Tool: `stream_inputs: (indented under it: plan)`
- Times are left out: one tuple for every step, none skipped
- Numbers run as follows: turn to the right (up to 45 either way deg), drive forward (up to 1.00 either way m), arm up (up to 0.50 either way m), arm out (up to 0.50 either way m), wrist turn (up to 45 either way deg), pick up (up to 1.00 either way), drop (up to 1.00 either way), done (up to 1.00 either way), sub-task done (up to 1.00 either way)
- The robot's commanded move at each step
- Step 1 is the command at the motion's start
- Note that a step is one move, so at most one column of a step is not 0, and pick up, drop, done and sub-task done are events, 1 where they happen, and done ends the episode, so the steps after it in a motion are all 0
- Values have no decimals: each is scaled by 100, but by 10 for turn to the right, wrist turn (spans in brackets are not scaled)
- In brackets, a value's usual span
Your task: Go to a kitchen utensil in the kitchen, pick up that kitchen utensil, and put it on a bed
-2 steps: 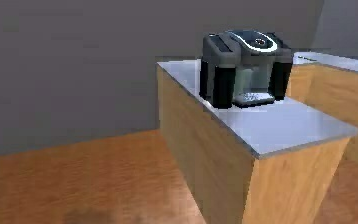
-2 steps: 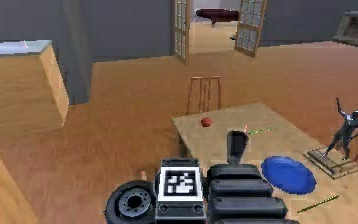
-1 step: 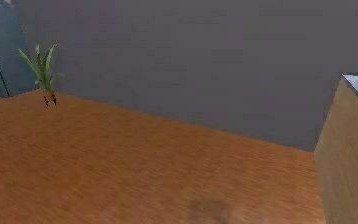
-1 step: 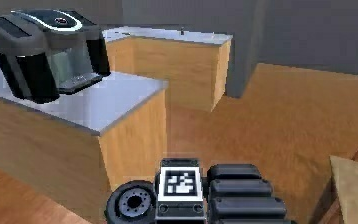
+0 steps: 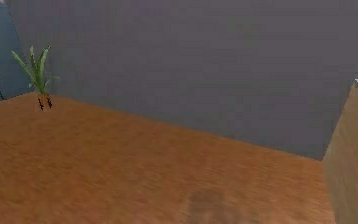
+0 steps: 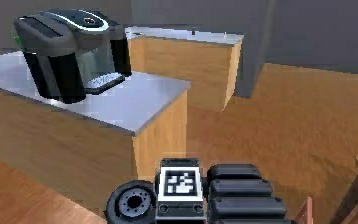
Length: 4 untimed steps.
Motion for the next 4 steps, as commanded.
stream_inputs:
  plan:
    - [-450,0,0,0,0,0,0,0,0]
    - [-420,0,0,0,0,0,0,0,0]
    - [0,100,0,0,0,0,0,0,0]
    - [-120,0,0,0,0,0,0,0,0]
